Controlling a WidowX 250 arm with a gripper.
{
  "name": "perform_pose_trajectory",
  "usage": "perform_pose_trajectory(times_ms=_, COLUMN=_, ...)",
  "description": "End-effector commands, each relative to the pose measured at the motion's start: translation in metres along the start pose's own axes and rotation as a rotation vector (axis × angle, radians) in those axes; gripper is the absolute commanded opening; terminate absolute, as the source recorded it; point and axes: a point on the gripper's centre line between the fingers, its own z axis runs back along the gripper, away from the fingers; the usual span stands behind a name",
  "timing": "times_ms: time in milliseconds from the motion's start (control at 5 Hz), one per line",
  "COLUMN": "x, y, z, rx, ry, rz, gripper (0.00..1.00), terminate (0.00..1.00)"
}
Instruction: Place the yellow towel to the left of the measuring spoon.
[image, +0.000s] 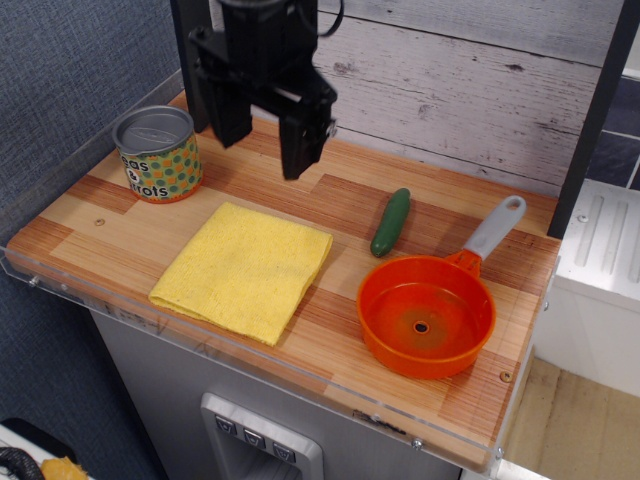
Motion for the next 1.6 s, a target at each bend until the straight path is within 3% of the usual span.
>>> perform_pose_trajectory(times_ms=0, x=0.015, y=0.017, z=0.031, rx=0.013, ry=-0.053, rz=0.041, gripper=1.00, terminate=0.00)
perform_pose_trajectory(times_ms=200, x=0.022, y=0.022, z=0.045, rx=-0.013, ry=-0.072, rz=0.054, gripper=1.00, terminate=0.00)
perform_pose_trajectory(times_ms=600, x=0.035, y=0.030, z=0.032, rx=-0.024, ry=-0.045, rz=0.065, gripper=1.00, terminate=0.00)
perform_pose_trajectory(times_ms=800, x=0.053, y=0.048, z=0.026, rx=0.006, ry=-0.047, rz=0.076, gripper=1.00, terminate=0.00)
perform_pose_trajectory(times_ms=1400, x=0.059, y=0.075, z=0.010, rx=0.036, ry=-0.072, rz=0.143, gripper=1.00, terminate=0.00)
